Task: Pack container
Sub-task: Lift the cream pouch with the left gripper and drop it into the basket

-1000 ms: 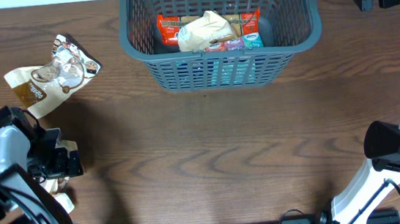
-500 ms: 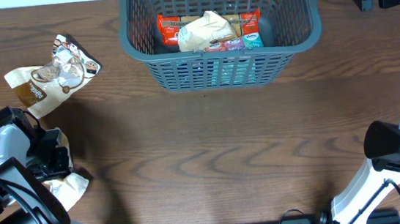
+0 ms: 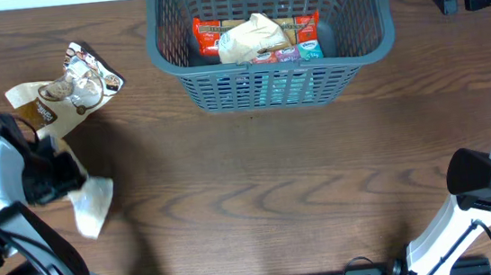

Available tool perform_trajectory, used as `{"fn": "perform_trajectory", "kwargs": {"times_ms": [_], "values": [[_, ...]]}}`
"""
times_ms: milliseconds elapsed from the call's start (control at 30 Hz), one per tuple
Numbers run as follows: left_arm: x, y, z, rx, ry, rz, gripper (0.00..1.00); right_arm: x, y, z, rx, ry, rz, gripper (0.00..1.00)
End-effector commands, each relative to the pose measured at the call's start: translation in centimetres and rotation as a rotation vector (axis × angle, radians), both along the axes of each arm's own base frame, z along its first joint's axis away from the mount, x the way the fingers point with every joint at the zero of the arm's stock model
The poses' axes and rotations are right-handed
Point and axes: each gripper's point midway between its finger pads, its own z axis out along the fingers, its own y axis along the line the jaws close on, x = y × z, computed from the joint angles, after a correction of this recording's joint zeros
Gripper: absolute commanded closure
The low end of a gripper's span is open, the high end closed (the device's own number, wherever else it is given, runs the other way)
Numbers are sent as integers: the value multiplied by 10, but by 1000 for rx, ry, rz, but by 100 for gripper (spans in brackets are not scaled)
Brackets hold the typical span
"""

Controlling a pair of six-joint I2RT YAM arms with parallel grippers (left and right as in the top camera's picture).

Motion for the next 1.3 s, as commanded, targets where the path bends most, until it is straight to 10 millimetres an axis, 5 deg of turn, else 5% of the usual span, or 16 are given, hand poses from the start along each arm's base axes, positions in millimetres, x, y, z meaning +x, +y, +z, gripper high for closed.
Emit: {"fn": "perform_trajectory", "kwargs": {"times_ms": [0, 267, 433, 633, 800, 967, 1267], "values": [[42, -20, 65, -25, -186, -16, 94, 0, -3, -2, -3, 7, 0, 1], [115, -79, 214, 90, -553, -253, 94, -3, -2, -5, 1, 22, 0, 1], [142, -122, 296, 232, -801, -388, 95, -3, -2, -5, 1, 22, 0, 1], [164, -182, 351, 412, -1041, -662, 94, -3, -2, -5, 2, 23, 0, 1], [179, -252, 354, 556, -1155, -1116, 94, -3, -2, -5, 2, 23, 0, 1], [199, -311, 327, 613, -1225, -1488, 94, -4, -2, -6, 3, 27, 0, 1], [256, -344, 224, 533, -1099, -1591, 94, -6, -2, -7, 8, 35, -3, 1]]}}
